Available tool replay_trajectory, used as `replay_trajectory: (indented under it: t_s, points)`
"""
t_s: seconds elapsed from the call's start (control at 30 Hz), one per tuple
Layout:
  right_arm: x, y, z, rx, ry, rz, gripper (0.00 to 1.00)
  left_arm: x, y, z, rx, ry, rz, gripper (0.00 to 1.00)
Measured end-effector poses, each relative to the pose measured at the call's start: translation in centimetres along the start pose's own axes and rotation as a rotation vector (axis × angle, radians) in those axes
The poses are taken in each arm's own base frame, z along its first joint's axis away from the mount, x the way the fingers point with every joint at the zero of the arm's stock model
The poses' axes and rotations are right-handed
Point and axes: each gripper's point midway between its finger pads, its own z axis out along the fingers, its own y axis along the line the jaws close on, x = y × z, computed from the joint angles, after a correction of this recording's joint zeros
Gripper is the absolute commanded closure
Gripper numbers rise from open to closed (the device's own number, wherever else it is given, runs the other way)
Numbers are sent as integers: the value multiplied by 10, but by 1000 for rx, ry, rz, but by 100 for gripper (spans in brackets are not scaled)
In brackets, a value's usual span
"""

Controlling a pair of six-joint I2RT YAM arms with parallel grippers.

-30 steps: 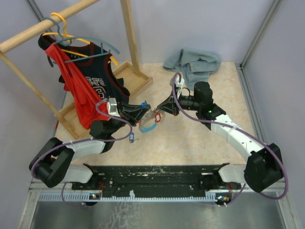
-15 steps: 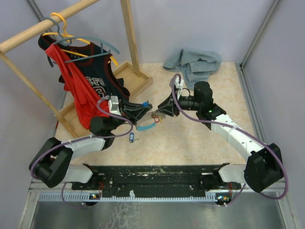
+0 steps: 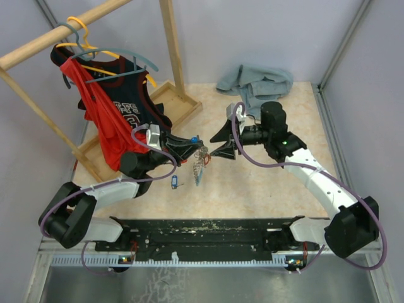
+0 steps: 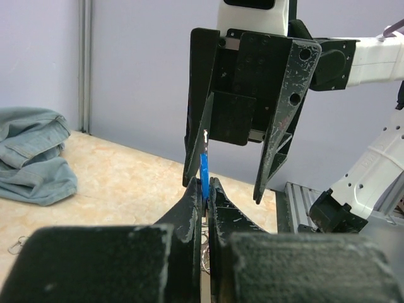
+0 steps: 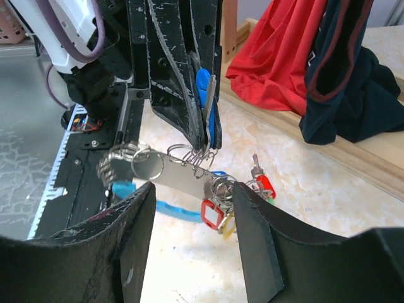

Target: Remove the keys from the keyring

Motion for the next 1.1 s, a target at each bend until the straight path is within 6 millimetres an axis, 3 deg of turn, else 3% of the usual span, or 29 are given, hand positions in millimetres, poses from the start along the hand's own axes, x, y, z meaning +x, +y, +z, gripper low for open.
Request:
replay_trajectory:
  t_s: [0.3,0.73,0.93,1.1]
  points:
    - [-1,1,14,14,5,-17,53,-1,0,2,-2,2,-28,100]
    - [6,-9,15,66,19,-12,60,-1,-5,2,17,4,-56,100]
    - [9,-10,15,64,23,-10,70,0,-7,4,39,8,-64,100]
    - [9,-9,16,56,23,-15,70,-2,-8,5,46,4,-62,100]
